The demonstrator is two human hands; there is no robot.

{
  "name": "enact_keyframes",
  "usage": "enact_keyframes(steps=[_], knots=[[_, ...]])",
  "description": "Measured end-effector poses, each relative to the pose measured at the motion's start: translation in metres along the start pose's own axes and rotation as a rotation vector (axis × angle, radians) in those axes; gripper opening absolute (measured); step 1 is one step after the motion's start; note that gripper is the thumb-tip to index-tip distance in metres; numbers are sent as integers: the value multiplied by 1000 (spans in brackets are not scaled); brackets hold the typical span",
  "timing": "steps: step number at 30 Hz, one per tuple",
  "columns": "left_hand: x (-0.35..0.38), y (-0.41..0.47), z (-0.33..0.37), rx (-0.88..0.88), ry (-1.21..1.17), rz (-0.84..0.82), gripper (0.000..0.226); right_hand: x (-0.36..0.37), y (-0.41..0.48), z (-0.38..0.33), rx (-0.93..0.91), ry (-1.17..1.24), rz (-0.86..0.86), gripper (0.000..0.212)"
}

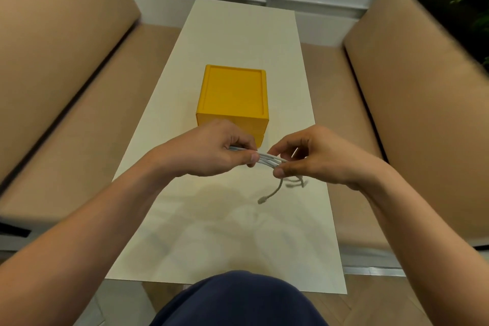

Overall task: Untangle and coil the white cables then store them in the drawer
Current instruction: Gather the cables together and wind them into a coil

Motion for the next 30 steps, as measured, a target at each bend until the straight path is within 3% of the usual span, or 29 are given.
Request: enact_keyframes(steps=[7, 13, 18, 22, 25, 28, 30], knots=[[-14, 6, -7, 1, -66, 131, 24, 8, 1, 11, -38, 130, -22, 13], [-19, 8, -12, -37, -120, 208, 25, 14, 3, 19, -69, 276, 79, 34], [-14, 6, -15, -5, -319, 122, 26, 0, 2, 16, -44, 51, 262, 34], [-15, 6, -19, 7, -265, 91, 34, -9, -12, -1, -42, 80, 353, 65], [-12, 5, -11, 49, -238, 64, 35, -20, -5, -2, -40, -84, 647, 78], [-10, 0, 2, 132, -269, 77, 31, -26, 6, 0, -69, -266, 920, 66], [-12, -1, -4, 123, -284, 105, 29, -29, 5, -1, -92, -291, 1005, 61]])
Point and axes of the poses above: each hand's wrist, its own y-axis towards the middle knuckle, its own x-axis out of the palm, z = x × y, the point moved 7 cm from there along y, towards the middle knuckle, and after that the axes turned 7 degrees about -z, right-handed, at the moved point
